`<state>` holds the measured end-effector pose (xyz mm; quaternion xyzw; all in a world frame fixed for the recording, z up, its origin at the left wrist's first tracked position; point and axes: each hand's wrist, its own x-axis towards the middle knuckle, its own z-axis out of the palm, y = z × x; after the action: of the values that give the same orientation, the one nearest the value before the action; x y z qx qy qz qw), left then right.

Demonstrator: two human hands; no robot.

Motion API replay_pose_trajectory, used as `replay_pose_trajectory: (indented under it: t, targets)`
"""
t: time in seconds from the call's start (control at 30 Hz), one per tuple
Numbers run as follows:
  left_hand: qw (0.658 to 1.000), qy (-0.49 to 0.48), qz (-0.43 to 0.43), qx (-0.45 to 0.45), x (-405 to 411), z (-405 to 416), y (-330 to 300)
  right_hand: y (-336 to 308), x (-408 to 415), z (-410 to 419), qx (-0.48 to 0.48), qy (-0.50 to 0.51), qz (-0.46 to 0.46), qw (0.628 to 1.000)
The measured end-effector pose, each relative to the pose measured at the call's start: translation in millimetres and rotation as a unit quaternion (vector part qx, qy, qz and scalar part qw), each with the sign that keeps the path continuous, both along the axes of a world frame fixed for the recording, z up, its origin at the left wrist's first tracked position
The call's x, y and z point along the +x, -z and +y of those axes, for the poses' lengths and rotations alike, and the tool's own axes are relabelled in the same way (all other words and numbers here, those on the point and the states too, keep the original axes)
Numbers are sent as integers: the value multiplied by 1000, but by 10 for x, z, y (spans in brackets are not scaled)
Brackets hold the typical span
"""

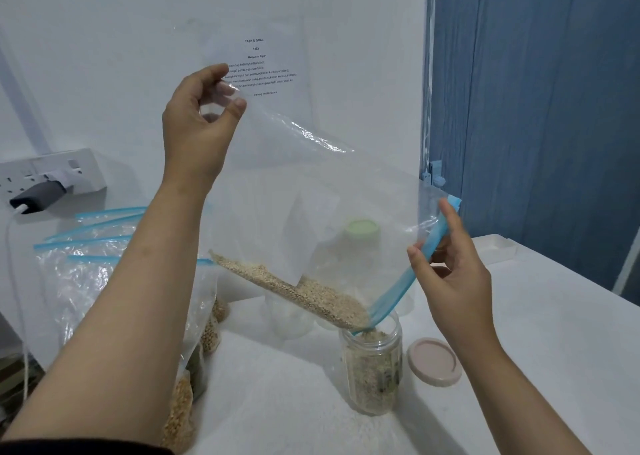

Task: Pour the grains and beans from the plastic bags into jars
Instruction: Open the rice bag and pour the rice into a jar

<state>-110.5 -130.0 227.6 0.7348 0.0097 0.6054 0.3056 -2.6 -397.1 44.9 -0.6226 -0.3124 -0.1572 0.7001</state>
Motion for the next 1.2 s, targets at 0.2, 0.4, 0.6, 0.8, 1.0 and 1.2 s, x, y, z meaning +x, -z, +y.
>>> replay_pose_trajectory:
  t: [0.2,0.4,0.6,0.8,1.0,1.2]
  targets:
    - [1000,-4,-3,6,-29,-4,-40,-45,40,-22,-9,-14,-4,1000]
    - [1000,-9,-4,5,-68,21,-20,-75,56,-26,-23,-29,-21,999]
    - [1000,-4,-7,-1,-85,18,-16,-91,45,-21,-26,-22,-33,999]
    - [1000,-3,-11,-2,-94,18,-12,-100,-8,-17,-19,-13,-38,999]
    - [1000,-8,-12,0,-107,18,-14,-105,-13,-11,-25,-6,-44,999]
    - [1000,-9,-13,1,-125,19,-7,-105,-26,5,-34,-2,-37,999]
